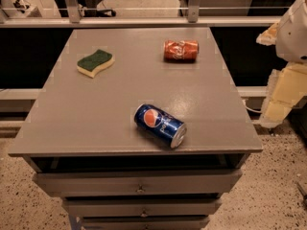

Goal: Move sponge near pepsi can

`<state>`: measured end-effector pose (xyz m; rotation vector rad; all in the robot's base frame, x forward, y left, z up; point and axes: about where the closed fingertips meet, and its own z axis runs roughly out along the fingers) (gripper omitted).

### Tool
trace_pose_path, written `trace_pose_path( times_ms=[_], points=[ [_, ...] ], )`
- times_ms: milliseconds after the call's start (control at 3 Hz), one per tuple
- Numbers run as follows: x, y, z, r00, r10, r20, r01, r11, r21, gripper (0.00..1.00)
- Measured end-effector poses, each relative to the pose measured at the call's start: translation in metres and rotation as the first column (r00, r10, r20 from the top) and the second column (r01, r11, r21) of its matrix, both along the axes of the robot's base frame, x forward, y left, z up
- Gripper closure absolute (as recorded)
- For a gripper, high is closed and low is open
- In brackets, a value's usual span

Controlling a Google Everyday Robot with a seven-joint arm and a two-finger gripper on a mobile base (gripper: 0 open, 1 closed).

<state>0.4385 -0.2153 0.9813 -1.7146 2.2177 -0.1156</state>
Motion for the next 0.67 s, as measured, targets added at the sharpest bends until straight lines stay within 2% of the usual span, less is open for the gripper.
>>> trace_pose_path(
  times_ms=[667],
  points=[
    [0.0057,0.005,0.0024,0.9998,0.015,0.014,-0.015,1.0,0.012,0.0]
  ],
)
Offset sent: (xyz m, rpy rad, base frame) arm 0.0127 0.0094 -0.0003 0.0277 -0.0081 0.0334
